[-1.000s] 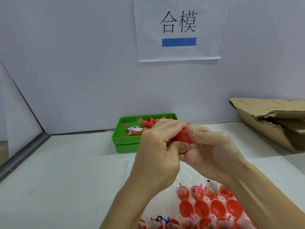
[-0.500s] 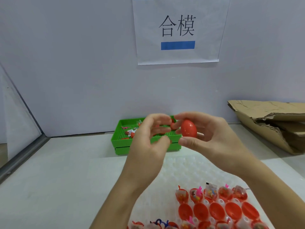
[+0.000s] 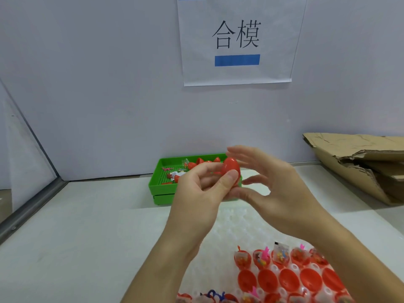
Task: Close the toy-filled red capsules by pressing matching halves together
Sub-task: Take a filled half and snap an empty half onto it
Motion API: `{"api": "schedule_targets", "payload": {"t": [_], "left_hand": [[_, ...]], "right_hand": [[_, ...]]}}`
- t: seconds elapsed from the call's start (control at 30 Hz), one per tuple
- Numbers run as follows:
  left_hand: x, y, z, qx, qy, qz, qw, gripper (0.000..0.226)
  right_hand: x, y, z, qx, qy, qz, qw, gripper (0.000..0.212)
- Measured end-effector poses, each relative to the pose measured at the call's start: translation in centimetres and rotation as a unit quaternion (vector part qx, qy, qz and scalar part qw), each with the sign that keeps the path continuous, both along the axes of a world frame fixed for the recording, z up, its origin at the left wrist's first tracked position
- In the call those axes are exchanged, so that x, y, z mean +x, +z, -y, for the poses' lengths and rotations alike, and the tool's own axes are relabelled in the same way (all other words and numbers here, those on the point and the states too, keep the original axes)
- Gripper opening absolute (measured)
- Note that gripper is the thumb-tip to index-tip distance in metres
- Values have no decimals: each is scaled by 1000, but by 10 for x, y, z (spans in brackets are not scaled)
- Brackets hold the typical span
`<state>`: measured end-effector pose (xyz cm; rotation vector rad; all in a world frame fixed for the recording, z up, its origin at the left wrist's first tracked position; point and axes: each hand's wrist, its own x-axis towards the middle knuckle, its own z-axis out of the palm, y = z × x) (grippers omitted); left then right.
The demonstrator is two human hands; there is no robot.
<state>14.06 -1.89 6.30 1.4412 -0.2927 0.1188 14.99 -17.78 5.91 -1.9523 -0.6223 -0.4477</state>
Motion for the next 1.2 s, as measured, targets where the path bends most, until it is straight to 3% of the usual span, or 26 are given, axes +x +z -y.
{"api": "schedule_targets", "payload": {"t": [0.17, 0.37, 0.5, 0.57, 0.67, 0.73, 0.8, 1.2], "left_hand": [[0, -5, 1, 165, 184, 130, 960, 28], [0, -7, 2, 227, 218, 196, 929, 29], [1, -8, 2, 238, 214, 199, 927, 25], [2, -8, 2, 200, 196, 183, 943, 17], [3, -4, 2, 1, 63, 35, 997, 27], [2, 1, 0, -115, -17, -59, 992, 40], [1, 3, -1, -170, -50, -104, 979, 44], [3, 0, -2, -206, -70, -132, 967, 41]], "right_hand": [[4, 2, 1, 94, 30, -132, 986, 28], [3, 1, -4, 130, 41, -146, 980, 21], [3, 1, -3, 121, 26, -139, 983, 20], [2, 3, -2, 124, 20, -129, 984, 18], [1, 6, -1, 137, 1, -107, 985, 21], [0, 7, 0, 151, -4, -103, 983, 21], [0, 7, 0, 161, -1, -106, 981, 22], [-3, 10, 0, 122, -11, -78, 989, 16]]}}
